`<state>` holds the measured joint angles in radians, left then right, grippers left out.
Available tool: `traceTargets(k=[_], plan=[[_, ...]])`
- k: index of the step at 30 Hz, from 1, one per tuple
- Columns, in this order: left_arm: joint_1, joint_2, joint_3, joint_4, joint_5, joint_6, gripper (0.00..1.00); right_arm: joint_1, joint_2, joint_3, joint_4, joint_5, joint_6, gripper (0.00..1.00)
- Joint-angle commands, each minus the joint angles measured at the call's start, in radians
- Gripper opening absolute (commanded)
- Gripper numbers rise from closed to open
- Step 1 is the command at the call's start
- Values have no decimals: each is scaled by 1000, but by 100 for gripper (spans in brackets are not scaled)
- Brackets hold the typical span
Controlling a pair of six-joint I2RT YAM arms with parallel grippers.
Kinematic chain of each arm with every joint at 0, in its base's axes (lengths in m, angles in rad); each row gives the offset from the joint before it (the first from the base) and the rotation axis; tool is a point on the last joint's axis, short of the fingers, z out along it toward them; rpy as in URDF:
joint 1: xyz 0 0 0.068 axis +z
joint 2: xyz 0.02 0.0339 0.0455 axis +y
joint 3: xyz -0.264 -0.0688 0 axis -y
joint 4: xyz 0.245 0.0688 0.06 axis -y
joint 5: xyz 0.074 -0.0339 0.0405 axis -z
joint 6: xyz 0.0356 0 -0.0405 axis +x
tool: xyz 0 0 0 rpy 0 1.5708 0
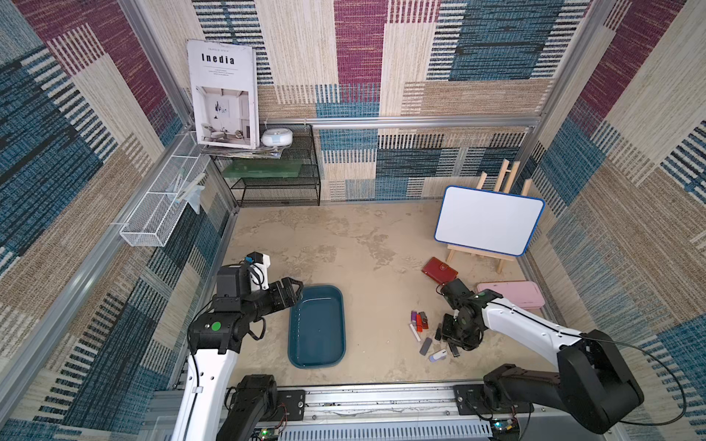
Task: Put the usb flash drive into the storage box
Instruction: Pick up the USB flash from the center of the board.
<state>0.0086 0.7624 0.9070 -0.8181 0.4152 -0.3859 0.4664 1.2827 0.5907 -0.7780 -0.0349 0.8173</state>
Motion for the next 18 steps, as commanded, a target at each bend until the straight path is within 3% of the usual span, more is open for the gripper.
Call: traceTargets(k=[1, 8, 18], plan=[[1, 1, -2, 3, 8, 7, 84, 25, 30, 1, -12, -54, 12, 42], [-2, 3, -1, 3, 11, 7, 84, 41, 50, 35, -49, -42, 0, 47], [-1, 5, -2, 2, 12, 7, 84, 67, 88, 56, -76, -48, -4, 40]])
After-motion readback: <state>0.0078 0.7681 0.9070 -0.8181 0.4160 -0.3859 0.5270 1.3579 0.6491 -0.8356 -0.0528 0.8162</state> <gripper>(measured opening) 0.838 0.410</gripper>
